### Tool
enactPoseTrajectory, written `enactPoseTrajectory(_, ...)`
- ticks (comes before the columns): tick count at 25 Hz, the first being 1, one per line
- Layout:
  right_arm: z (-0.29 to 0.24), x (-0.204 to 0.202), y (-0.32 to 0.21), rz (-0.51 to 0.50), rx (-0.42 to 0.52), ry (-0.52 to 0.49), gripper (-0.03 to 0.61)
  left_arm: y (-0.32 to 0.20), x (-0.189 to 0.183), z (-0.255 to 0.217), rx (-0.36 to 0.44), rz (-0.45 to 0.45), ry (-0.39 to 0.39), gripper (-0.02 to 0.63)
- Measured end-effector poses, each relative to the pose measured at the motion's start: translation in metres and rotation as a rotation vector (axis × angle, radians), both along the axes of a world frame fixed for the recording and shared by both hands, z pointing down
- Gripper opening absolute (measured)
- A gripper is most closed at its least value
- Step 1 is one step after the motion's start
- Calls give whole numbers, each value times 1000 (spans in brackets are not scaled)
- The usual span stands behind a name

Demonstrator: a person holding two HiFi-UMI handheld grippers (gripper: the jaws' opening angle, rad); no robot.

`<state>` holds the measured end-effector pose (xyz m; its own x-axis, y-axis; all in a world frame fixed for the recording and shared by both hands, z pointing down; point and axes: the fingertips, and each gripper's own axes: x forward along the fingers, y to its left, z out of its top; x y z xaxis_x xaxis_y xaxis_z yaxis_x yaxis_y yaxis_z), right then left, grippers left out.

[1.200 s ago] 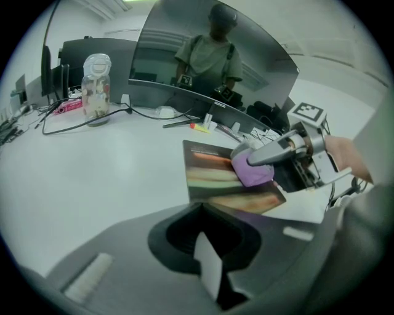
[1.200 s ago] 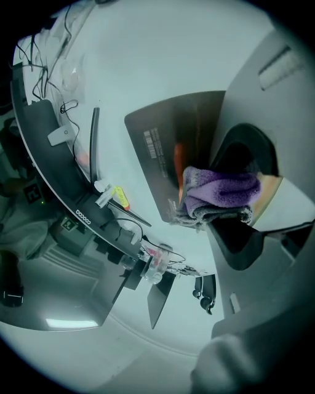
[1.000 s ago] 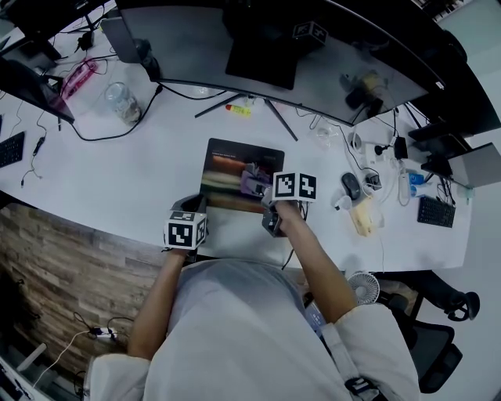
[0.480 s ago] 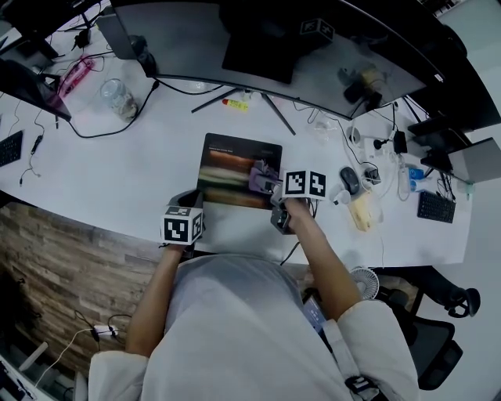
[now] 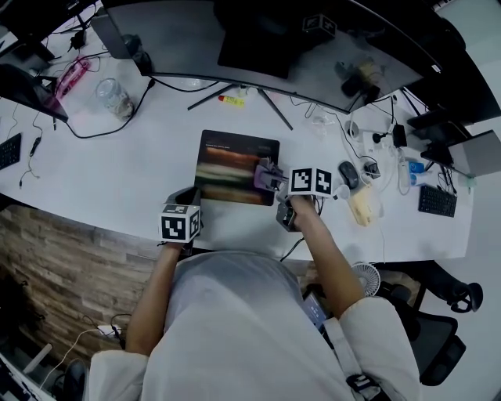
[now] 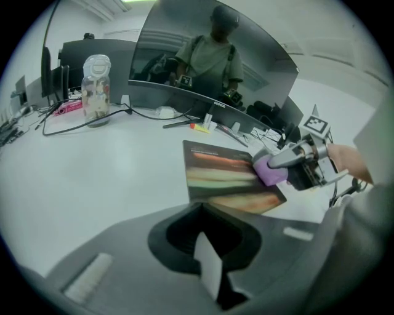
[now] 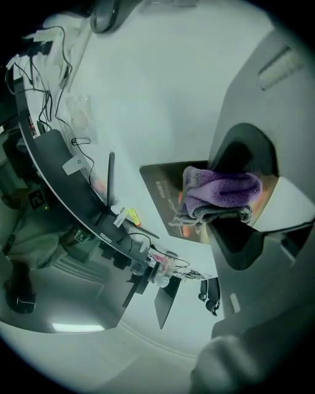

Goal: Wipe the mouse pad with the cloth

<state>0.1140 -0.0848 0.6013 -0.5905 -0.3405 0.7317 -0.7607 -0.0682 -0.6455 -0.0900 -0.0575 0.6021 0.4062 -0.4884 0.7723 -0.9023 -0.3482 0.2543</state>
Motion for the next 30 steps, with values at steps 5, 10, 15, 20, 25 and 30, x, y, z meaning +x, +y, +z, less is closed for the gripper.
enactPoseTrajectory(5, -1, 11, 1, 1, 2, 14, 196, -1, 2, 0, 1, -1, 0, 0)
enactPoseTrajectory(10, 0, 20, 6, 15, -8, 20, 198, 0, 0, 0, 0, -2, -3, 0)
enactPoseTrajectory(15, 0, 27, 7, 18, -11, 49, 198, 0, 0, 0, 3, 1, -3, 0)
enactPoseTrajectory(20, -1, 33, 7, 9, -15, 74, 198, -1, 1, 0, -3, 0, 4, 0)
enactPoseTrajectory(25, -4, 43, 11, 10, -15, 108, 196, 0, 1, 0, 4, 4, -5, 0)
enactPoseTrajectory(30, -16, 38, 6, 16, 14, 84, 196, -1, 1, 0, -7, 3, 8, 0)
